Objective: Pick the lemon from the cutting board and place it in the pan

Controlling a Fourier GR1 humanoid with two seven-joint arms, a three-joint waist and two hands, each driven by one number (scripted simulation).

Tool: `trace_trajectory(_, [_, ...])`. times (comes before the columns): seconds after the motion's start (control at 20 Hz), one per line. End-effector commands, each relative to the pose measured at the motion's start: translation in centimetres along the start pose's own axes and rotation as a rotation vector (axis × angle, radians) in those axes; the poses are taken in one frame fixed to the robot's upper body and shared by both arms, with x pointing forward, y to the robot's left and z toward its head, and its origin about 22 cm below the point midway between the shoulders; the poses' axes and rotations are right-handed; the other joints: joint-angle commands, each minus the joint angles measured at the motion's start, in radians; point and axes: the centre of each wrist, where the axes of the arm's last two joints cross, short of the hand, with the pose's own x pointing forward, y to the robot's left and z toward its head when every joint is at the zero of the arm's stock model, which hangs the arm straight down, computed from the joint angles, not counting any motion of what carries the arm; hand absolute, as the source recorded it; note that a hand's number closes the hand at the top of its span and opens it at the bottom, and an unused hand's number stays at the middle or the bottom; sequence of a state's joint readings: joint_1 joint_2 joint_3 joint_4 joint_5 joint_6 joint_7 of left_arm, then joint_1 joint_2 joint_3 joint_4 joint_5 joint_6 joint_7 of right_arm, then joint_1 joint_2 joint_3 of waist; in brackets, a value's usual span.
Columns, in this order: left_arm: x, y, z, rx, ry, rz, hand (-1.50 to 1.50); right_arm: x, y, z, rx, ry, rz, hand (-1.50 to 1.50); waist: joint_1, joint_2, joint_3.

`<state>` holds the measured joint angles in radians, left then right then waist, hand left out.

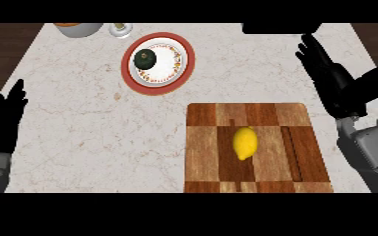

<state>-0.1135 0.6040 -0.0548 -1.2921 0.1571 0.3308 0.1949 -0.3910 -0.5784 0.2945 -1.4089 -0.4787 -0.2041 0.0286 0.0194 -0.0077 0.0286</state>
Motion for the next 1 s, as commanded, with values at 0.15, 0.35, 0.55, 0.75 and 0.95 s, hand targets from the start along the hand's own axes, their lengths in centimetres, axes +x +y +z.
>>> trace_trajectory(0.15, [0.5,-0.6,-0.2,-0.041,-0.019,-0.024,0.0,2.4,7.5,-0.1,0.037,-0.144,-0.083,-1.5,-0.018,0.006,-0.029])
trace_trajectory(0.35, [-0.7,-0.5,0.2,-0.06,0.029,-0.014,0.0,0.1,-1.2,0.6,-0.142,-0.074,0.471,1.5,-0.083,0.002,-0.082])
trace_trajectory(0.55, [-2.0,-1.4,1.0,-0.076,0.072,0.026,0.0,-1.6,5.0,2.6,-0.633,-0.13,-0.051,1.5,-0.1,-0.014,-0.028])
trace_trajectory(0.75, [-1.2,-2.2,1.2,-0.13,0.042,0.022,0.0,-2.7,10.0,8.9,-0.592,-0.254,0.059,-1.5,-0.052,-0.003,-0.03])
trace_trajectory(0.95, [-0.7,-1.7,0.6,-0.141,0.034,0.017,0.0,-1.3,10.4,11.1,-0.502,-0.207,0.191,-1.5,-0.033,0.001,-0.032])
